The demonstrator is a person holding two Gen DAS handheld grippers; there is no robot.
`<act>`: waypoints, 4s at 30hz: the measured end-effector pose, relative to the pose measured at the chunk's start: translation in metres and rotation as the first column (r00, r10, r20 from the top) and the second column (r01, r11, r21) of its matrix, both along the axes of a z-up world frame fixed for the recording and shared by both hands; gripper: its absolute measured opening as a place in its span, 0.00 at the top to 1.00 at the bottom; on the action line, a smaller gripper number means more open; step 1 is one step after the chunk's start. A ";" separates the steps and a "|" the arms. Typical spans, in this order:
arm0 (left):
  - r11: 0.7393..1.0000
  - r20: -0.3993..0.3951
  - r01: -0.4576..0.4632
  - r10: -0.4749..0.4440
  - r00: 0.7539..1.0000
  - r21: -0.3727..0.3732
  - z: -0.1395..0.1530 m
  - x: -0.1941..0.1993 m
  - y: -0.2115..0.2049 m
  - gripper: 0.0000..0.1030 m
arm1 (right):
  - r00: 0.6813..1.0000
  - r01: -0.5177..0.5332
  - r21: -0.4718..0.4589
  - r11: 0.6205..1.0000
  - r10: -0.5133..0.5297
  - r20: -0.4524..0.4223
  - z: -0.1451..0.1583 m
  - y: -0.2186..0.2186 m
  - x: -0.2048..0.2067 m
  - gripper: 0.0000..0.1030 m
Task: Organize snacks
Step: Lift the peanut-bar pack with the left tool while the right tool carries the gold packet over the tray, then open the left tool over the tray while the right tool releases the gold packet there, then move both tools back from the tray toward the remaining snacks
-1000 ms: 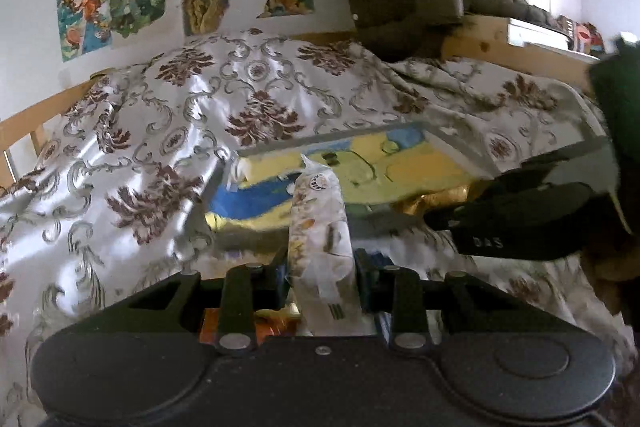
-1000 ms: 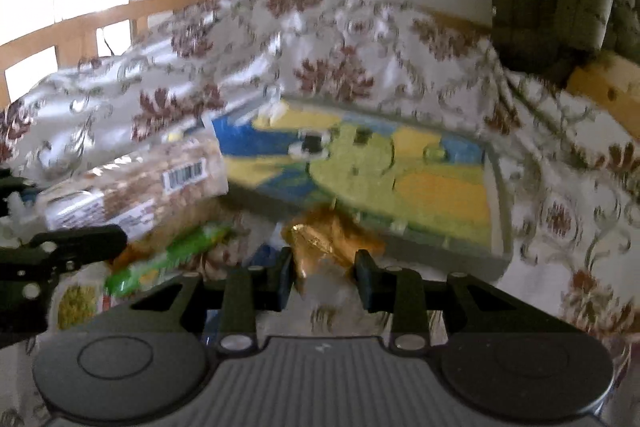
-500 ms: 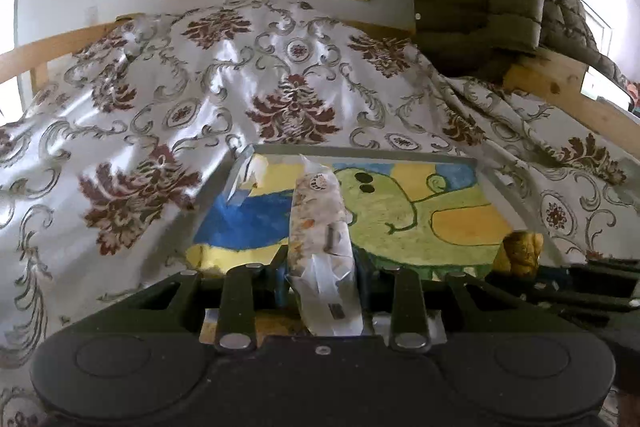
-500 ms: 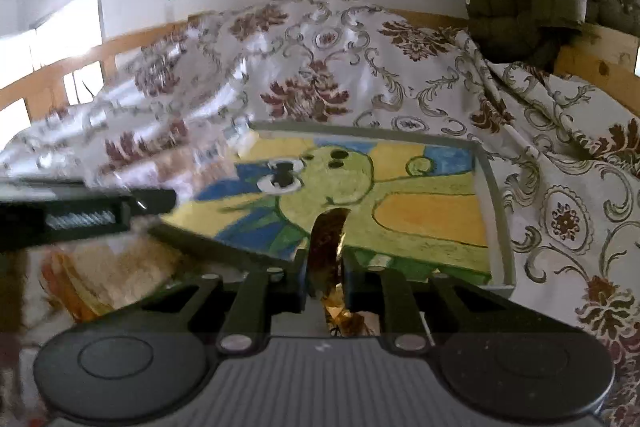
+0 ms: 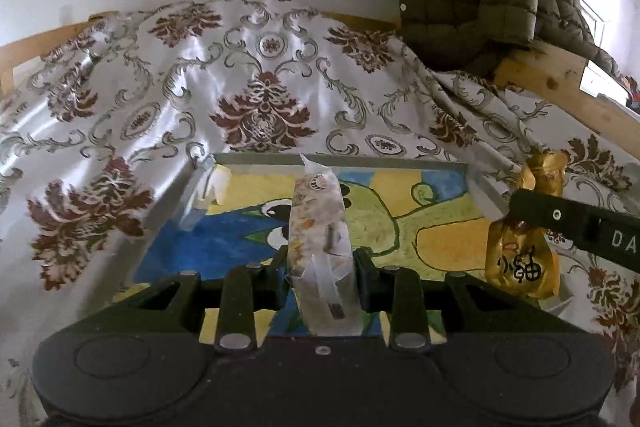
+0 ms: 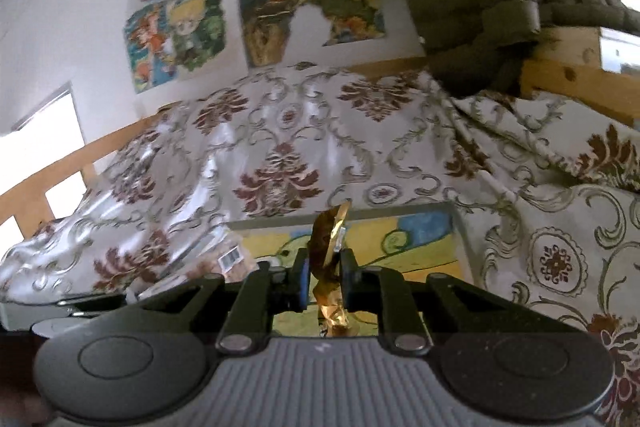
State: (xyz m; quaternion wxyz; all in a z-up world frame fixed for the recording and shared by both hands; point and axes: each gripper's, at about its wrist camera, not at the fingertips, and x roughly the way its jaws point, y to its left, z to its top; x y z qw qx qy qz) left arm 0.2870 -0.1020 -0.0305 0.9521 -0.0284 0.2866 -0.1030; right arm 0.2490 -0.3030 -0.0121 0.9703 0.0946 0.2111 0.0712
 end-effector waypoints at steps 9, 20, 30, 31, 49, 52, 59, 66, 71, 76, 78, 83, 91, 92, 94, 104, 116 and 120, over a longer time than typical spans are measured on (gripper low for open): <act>1.000 -0.057 0.008 -0.007 0.998 0.009 -0.016 0.018 -0.015 0.67 | 0.995 0.008 0.029 1.000 -0.005 -0.103 -0.022 -0.004 0.025 0.77; 0.999 -0.108 -0.048 0.045 0.993 -0.025 -0.021 0.020 0.005 0.54 | 0.990 -0.028 0.072 0.997 0.038 -0.135 -0.028 0.004 0.028 0.39; 0.997 -0.071 -0.064 0.060 0.996 -0.050 -0.013 0.010 0.015 0.25 | 0.993 -0.003 0.103 0.995 0.015 -0.116 -0.023 -0.004 0.027 0.11; 0.997 -0.066 -0.063 0.060 0.996 -0.049 -0.012 0.009 0.015 0.22 | 0.994 0.007 0.100 0.995 0.004 -0.111 -0.022 -0.005 0.027 0.09; 0.993 0.016 -0.103 0.104 0.994 -0.054 0.018 -0.026 0.024 0.03 | 0.998 0.053 0.069 0.996 -0.052 -0.022 0.000 -0.023 0.007 0.01; 0.989 0.043 -0.127 0.131 0.990 -0.075 0.027 -0.041 0.031 0.01 | 0.999 0.044 0.036 0.998 -0.043 -0.008 0.006 -0.018 -0.009 0.01; 0.985 0.093 -0.144 0.152 0.984 -0.090 0.053 -0.084 0.044 0.01 | 0.999 0.023 -0.069 0.997 -0.020 0.049 0.025 0.002 -0.056 0.00; 0.987 0.118 -0.149 0.155 0.981 -0.059 0.067 -0.145 0.066 0.01 | 0.999 0.014 -0.138 0.990 -0.008 0.051 0.025 0.014 -0.117 0.00; 0.990 0.117 -0.142 0.143 0.983 -0.013 0.069 -0.183 0.078 0.01 | 0.999 0.033 -0.141 0.989 -0.028 0.037 0.025 0.016 -0.156 0.00; 0.991 0.115 -0.135 0.137 0.984 -0.023 0.069 -0.217 0.088 0.01 | 0.997 0.072 -0.130 0.989 -0.071 0.018 0.027 0.017 -0.184 0.00; 0.991 0.114 -0.130 0.131 0.985 -0.020 0.069 -0.229 0.091 0.01 | 0.995 0.094 -0.124 0.988 -0.091 0.026 0.029 0.016 -0.193 0.00; 0.994 0.127 -0.108 0.105 0.986 0.017 0.072 -0.259 0.093 0.01 | 0.992 0.129 -0.079 0.988 -0.128 0.020 0.034 0.014 -0.212 0.00; 0.995 0.090 -0.086 0.080 0.993 0.057 0.060 -0.285 0.098 0.01 | 0.995 0.093 -0.112 0.989 -0.097 -0.032 0.033 0.028 -0.235 0.00; 0.995 0.072 -0.078 0.073 0.995 0.069 0.056 -0.285 0.098 0.01 | 0.995 0.072 -0.120 0.990 -0.079 -0.054 0.031 0.031 -0.236 0.00; 0.993 0.034 -0.048 0.044 0.998 0.106 0.049 -0.282 0.096 0.01 | 0.994 0.033 -0.136 0.990 -0.046 -0.100 0.027 0.039 -0.236 0.00; 0.980 -0.053 0.047 -0.038 0.998 0.193 0.023 -0.263 0.090 0.01 | 0.963 -0.039 -0.228 0.973 -0.025 -0.269 0.004 0.067 -0.223 0.00; 0.930 -0.144 0.242 -0.210 0.967 0.276 -0.011 -0.227 0.081 0.01 | 0.881 -0.116 -0.048 0.992 0.080 -0.467 -0.024 0.052 -0.175 0.00; 0.916 -0.147 0.278 -0.245 0.958 0.289 -0.019 -0.216 0.079 0.01 | 0.862 -0.143 -0.059 0.988 0.095 -0.498 -0.032 0.055 -0.160 0.00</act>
